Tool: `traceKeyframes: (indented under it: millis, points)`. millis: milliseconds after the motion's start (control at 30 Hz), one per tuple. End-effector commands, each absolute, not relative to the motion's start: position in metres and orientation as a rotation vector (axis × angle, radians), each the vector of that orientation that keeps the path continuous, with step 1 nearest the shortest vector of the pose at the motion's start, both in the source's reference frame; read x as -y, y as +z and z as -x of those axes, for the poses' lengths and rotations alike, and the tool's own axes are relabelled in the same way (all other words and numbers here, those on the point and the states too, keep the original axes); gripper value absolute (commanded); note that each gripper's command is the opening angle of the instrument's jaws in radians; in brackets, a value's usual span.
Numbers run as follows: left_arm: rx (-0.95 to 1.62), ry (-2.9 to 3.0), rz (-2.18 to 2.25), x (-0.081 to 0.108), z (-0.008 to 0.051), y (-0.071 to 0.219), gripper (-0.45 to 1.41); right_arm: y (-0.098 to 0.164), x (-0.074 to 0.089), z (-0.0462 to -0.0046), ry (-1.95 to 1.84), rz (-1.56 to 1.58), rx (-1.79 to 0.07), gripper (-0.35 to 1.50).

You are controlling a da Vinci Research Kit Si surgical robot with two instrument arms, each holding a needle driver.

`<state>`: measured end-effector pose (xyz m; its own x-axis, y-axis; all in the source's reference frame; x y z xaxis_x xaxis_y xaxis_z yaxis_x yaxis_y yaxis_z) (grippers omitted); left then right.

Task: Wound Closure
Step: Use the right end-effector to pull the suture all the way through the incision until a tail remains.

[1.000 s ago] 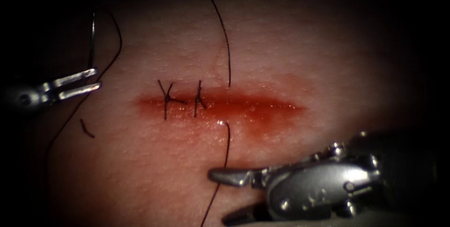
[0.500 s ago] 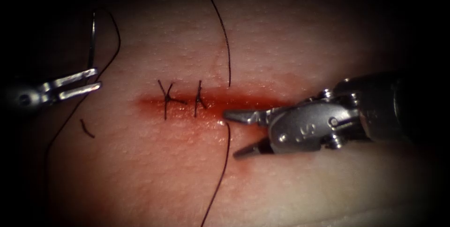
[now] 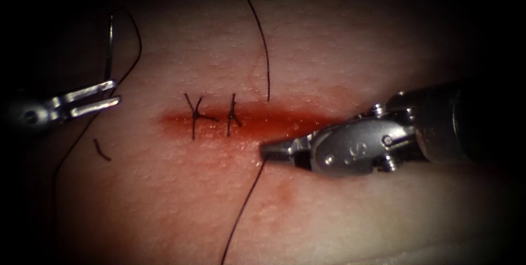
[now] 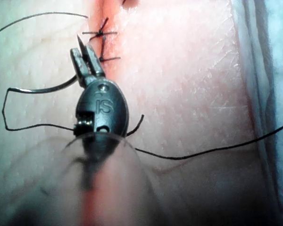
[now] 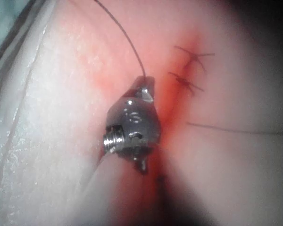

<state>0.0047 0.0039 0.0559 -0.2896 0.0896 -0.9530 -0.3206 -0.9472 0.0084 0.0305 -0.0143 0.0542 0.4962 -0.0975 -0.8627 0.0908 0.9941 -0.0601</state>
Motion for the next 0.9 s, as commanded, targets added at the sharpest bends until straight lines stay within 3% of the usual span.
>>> traceKeyframes:
  millis: [33,333,900]
  points:
    - [-0.290,2.316,1.694,-0.004,-0.0042,0.057,-0.45,0.054,0.015,-0.0311,-0.124,-0.003,-1.050,-0.35]
    - [-0.290,2.316,1.695,-0.004,-0.0042,0.057,-0.45,0.050,0.019,-0.0306,-0.148,-0.033,-1.089,-0.35]
    - [-0.292,2.316,1.696,-0.004,-0.0041,0.057,-0.45,0.042,0.030,-0.0345,-0.256,-0.111,-1.108,-0.35]
